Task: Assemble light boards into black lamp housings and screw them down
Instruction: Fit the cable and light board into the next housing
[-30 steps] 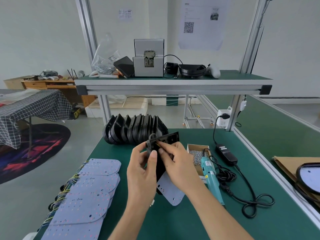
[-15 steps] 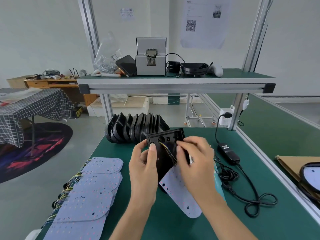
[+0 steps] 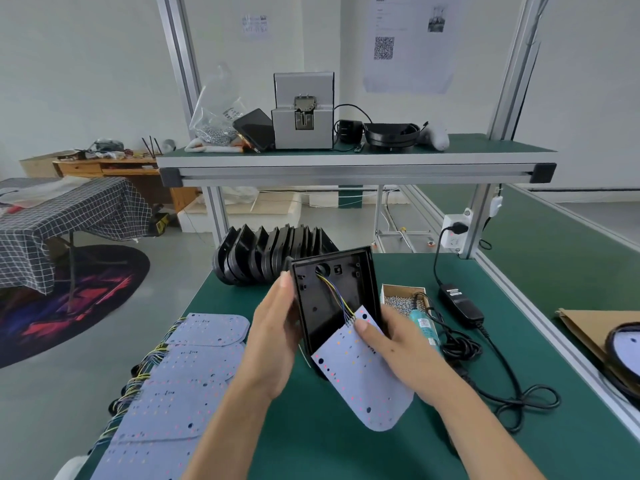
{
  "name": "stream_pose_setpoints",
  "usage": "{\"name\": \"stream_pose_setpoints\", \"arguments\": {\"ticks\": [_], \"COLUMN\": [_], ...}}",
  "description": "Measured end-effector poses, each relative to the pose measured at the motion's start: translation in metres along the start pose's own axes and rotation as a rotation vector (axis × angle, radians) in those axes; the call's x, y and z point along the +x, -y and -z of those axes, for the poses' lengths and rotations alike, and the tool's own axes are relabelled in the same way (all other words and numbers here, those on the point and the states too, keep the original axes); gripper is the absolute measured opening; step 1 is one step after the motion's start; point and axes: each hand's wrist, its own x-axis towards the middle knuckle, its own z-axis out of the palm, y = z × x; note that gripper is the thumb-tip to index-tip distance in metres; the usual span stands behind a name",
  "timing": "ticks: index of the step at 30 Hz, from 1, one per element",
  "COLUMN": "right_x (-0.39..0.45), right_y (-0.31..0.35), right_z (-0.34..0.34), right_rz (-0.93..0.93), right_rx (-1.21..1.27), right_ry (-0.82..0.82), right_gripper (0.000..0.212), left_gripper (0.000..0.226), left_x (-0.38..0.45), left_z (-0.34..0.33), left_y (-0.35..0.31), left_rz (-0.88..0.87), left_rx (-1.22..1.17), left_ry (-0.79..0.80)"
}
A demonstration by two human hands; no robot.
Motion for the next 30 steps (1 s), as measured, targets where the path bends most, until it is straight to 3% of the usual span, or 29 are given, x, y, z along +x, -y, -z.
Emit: {"name": "stream_pose_setpoints", "arguments": {"ticks": [4, 8, 10, 11, 14, 16, 18, 21, 23, 26, 30], "right_x": [-0.004, -0.006, -0.009, -0.012, -0.021, -0.026, -0.03, -0.027, -0.023, -0.016, -0.006], "right_y": [-0.001, 0.005, 0.007, 0.005, -0.003, -0.005, 0.0, 0.005, 0.007, 0.014, 0.029], "right_z": [-0.005, -0.01, -0.011, -0.012, -0.014, -0.014, -0.014, -0.015, -0.014, -0.011, -0.01], "right_rz": [-0.046, -0.028, -0.008, -0.003, 0.078, 0.216, 0.361, 0.548, 0.578, 0.542, 0.532], "right_rx": [0.061, 0.002, -0.115, -0.178, -0.434, -0.562, -0.712, -0.995, -1.143, -1.222, -1.197], "right_ry": [0.073, 0.078, 0.034, 0.008, -0.083, -0.121, -0.158, -0.1, -0.032, 0.074, 0.269], "right_gripper": [0.052, 0.025, 0.014, 0.017, 0.08, 0.092, 0.088, 0.075, 0.073, 0.069, 0.045], "left_gripper": [0.072, 0.073, 0.078, 0.074, 0.053, 0.062, 0.07, 0.035, 0.015, 0.015, 0.024], "left_x": [0.015, 0.022, 0.025, 0.026, 0.031, 0.031, 0.031, 0.034, 0.035, 0.033, 0.031], "left_z": [0.015, 0.018, 0.018, 0.017, 0.012, 0.009, 0.007, 0.007, 0.006, 0.004, 0.006], "left_y": [-0.006, 0.0, 0.005, 0.008, 0.014, 0.017, 0.016, 0.015, 0.015, 0.012, 0.013], "left_rz": [0.18, 0.236, 0.29, 0.325, 0.335, 0.285, 0.242, 0.226, 0.222, 0.223, 0.261], "left_rx": [-0.002, -0.032, -0.13, -0.204, -0.215, -0.165, -0.122, -0.1, -0.045, 0.005, -0.02], "left_ry": [0.206, 0.148, 0.045, -0.018, -0.173, -0.191, -0.175, -0.157, -0.138, -0.086, -0.07]}}
